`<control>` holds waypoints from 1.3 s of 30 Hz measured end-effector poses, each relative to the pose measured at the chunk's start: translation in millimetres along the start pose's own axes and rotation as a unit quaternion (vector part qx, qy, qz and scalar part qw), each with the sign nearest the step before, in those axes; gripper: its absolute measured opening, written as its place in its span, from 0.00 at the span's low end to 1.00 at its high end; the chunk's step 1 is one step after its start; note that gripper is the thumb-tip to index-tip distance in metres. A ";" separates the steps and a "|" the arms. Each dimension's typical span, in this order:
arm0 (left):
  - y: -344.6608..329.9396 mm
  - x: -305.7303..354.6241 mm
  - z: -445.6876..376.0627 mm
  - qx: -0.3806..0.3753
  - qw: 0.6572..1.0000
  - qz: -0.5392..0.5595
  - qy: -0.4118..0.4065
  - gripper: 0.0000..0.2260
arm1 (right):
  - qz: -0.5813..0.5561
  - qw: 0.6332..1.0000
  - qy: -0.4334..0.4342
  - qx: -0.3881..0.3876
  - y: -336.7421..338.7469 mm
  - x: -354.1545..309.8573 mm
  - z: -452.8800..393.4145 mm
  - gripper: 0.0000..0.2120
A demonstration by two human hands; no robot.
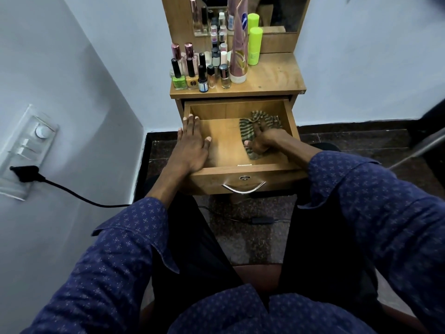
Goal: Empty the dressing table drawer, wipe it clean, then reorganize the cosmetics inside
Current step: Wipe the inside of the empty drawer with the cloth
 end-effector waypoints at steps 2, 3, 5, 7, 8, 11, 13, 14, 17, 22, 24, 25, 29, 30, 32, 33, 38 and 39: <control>0.2 -0.3 -0.2 0.001 1.000 -0.005 -0.001 0.32 | -0.028 1.000 -0.011 -0.007 -3.5 -6.5 5.6 0.21; -0.7 -0.5 0.2 -0.002 1.000 -0.006 -0.001 0.32 | -0.038 0.998 -0.036 -0.030 -7.0 -6.5 8.5 0.22; -2.3 -1.4 0.9 -0.002 1.000 -0.009 -0.002 0.32 | -0.038 0.996 -0.064 -0.055 -14.0 -14.4 5.6 0.20; -2.5 -1.5 0.6 0.004 1.000 -0.012 -0.005 0.32 | -0.040 0.995 -0.081 -0.040 -9.4 -28.0 6.1 0.17; -2.3 -2.1 0.3 0.005 1.000 -0.013 -0.004 0.32 | -0.038 0.995 -0.081 -0.040 -11.2 -33.0 2.0 0.18; -3.1 -3.5 -0.7 0.005 1.000 -0.010 -0.004 0.32 | -0.039 0.994 -0.085 -0.063 -9.4 -49.6 17.0 0.21; -3.9 -3.3 -1.8 0.009 1.000 -0.007 -0.006 0.32 | -0.032 0.994 -0.081 -0.070 -14.3 -49.9 15.3 0.16; -4.0 -3.3 -2.3 0.010 1.000 -0.005 -0.006 0.32 | 0.000 0.994 -0.075 -0.084 -15.9 -49.8 14.1 0.14; -3.8 -3.9 -3.9 0.017 1.000 0.003 -0.003 0.32 | 0.011 0.994 -0.076 -0.078 -12.8 -49.2 16.0 0.07; -3.3 -2.7 -2.9 0.023 1.000 0.018 -0.003 0.31 | -0.094 0.992 -0.062 -0.057 -5.0 -56.4 4.0 0.06; -2.3 -2.0 -2.5 0.022 1.000 0.017 -0.005 0.31 | -0.153 0.987 -0.009 -0.052 0.1 -84.6 -7.1 0.09; -1.7 -1.8 -2.1 0.025 1.000 0.016 -0.007 0.30 | -0.157 0.986 0.015 -0.051 2.5 -101.0 -12.9 0.10; 2.6 -3.2 -2.9 0.027 0.999 0.037 -0.009 0.31 | -0.217 0.969 0.099 -0.062 5.9 -150.1 -29.9 0.12; 3.7 -3.5 -3.3 0.031 0.999 0.043 -0.010 0.31 | -0.245 0.963 0.106 -0.043 7.5 -150.6 -32.5 0.13; 5.3 -3.0 -1.8 0.033 0.998 0.044 -0.009 0.33 | -0.303 0.947 0.106 -0.020 6.1 -146.8 -29.7 0.16; 4.8 -2.5 -1.5 0.027 0.998 0.049 -0.007 0.33 | -0.317 0.941 0.119 -0.030 0.3 -146.3 -26.7 0.17; 3.5 -2.7 -2.5 0.021 0.999 0.036 -0.001 0.34 | -0.399 0.897 0.183 -0.058 -14.3 -145.4 -17.2 0.15; 2.5 -3.1 -2.2 0.015 0.999 0.038 0.001 0.35 | -0.419 0.884 0.199 -0.064 -15.0 -144.9 -14.6 0.13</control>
Point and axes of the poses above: each hand's wrist, its own z-axis away from the middle knuckle, its own y-axis out of the back of the hand, x = y × z, the point moved 10 cm from there along -z, towards the middle knuckle, and after that the axes turned 7 degrees about y, right-handed, at the moved point
